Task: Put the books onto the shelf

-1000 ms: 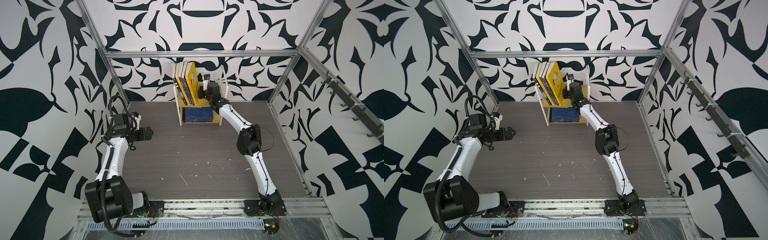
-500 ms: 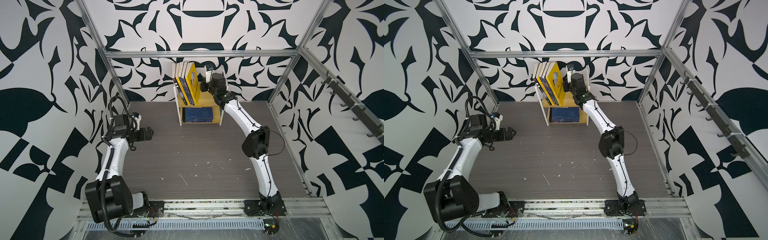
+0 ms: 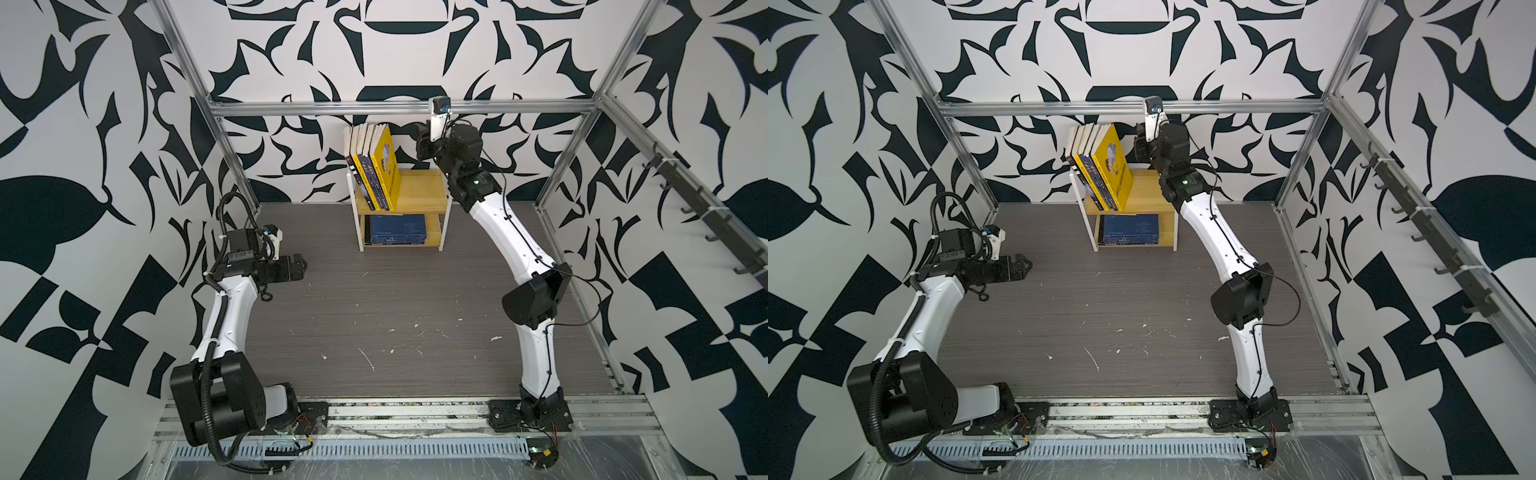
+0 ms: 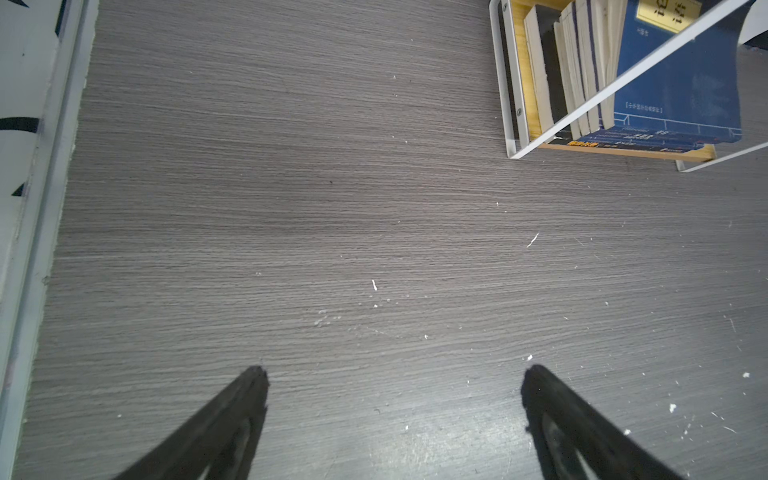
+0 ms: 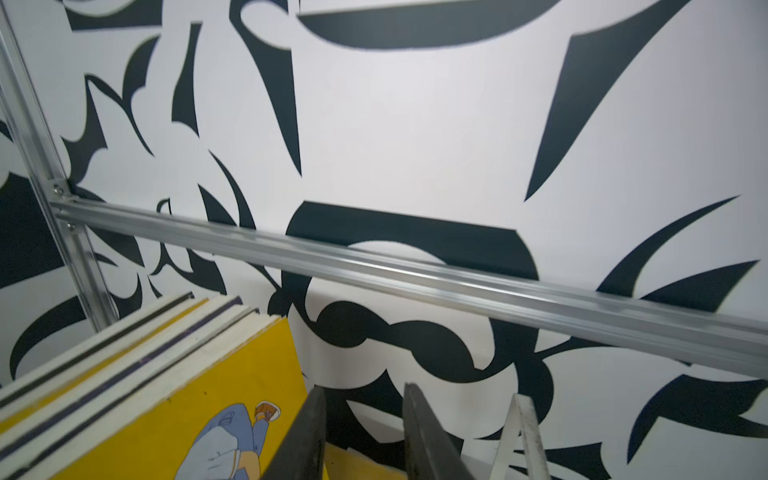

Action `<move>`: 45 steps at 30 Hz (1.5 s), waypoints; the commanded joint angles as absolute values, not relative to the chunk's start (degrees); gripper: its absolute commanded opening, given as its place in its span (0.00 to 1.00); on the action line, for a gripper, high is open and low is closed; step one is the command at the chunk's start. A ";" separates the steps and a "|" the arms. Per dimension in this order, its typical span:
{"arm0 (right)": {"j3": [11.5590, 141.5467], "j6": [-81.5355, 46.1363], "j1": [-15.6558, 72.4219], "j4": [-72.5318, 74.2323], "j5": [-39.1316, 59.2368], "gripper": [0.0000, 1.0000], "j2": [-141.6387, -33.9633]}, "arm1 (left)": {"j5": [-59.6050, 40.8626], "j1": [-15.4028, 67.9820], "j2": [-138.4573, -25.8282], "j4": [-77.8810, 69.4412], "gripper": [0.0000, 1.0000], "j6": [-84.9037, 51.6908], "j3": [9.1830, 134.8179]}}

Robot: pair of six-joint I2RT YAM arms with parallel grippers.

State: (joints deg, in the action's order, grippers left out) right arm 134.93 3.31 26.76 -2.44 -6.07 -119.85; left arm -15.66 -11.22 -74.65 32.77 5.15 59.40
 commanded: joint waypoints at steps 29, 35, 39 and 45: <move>65.04 12.92 10.95 7.51 -15.83 0.87 -61.97 | -15.86 -7.99 -76.78 -0.97 1.00 7.41 43.62; 53.55 8.30 7.25 6.51 -15.67 0.91 -57.35 | -12.05 -7.83 -77.65 -15.56 1.00 0.76 35.26; 44.25 2.01 5.66 8.43 -14.89 0.97 -55.44 | -13.59 -7.83 -79.29 -28.35 0.99 -0.12 29.39; 29.01 -1.05 5.32 18.58 -15.21 0.99 -54.62 | -13.55 -7.83 -81.09 -36.22 0.99 -0.96 25.64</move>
State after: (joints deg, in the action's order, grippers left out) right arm 32.73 2.63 5.43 10.68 -15.40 -56.16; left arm -13.26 -7.97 -80.73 -27.09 0.69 26.92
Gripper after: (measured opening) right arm 0.993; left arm 0.994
